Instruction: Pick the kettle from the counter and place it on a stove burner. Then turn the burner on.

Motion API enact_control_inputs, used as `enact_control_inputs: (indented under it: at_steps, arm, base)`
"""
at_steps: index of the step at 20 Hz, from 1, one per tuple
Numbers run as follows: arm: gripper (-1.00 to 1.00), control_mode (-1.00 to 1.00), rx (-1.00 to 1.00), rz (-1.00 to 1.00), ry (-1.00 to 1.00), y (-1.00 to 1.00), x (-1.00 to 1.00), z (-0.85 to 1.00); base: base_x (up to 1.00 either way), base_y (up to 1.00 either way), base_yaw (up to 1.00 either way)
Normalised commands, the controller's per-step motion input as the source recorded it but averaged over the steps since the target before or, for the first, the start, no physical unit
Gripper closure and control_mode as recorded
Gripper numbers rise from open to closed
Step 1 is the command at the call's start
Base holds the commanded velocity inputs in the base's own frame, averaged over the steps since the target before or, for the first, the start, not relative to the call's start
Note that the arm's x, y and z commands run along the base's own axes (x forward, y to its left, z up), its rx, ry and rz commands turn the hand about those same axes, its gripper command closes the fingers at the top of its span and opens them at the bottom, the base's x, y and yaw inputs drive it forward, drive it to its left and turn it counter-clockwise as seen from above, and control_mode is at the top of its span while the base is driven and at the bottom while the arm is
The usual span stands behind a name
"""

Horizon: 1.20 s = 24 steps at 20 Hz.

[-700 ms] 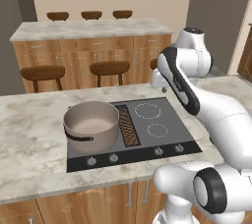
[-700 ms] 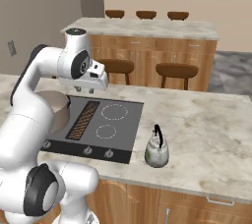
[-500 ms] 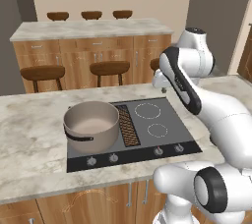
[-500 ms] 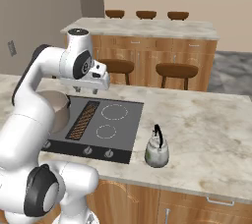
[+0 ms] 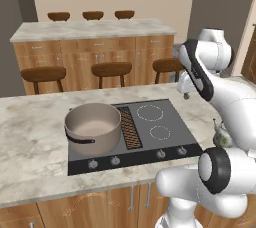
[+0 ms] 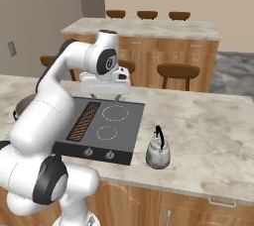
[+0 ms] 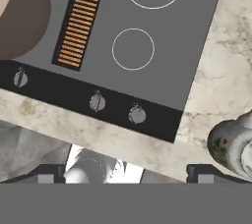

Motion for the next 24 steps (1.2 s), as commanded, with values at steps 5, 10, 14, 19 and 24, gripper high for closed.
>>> enact_control_inputs:
  at_steps: [5, 10, 14, 19, 24]
  arm:
    - [-1.0, -1.0, 0.0, 0.22, 0.28, -0.91, -0.19, -0.24]
    - [-1.0, -1.0, 0.0, 0.18, 0.25, -0.94, -0.34, -0.41]
    - [-1.0, -1.0, 0.0, 0.09, 0.24, -0.91, -0.31, -0.47]
    - [-1.0, -1.0, 0.0, 0.0, 0.09, -0.21, -0.02, -0.13]
    - [-1.0, -1.0, 0.0, 0.0, -0.06, -0.08, 0.0, -0.07]
  base:
    - [0.0, 0.0, 0.0]
    - [0.0, 0.0, 0.0]
    - [0.0, 0.0, 0.0]
    - [0.0, 0.0, 0.0]
    - [0.0, 0.0, 0.0]
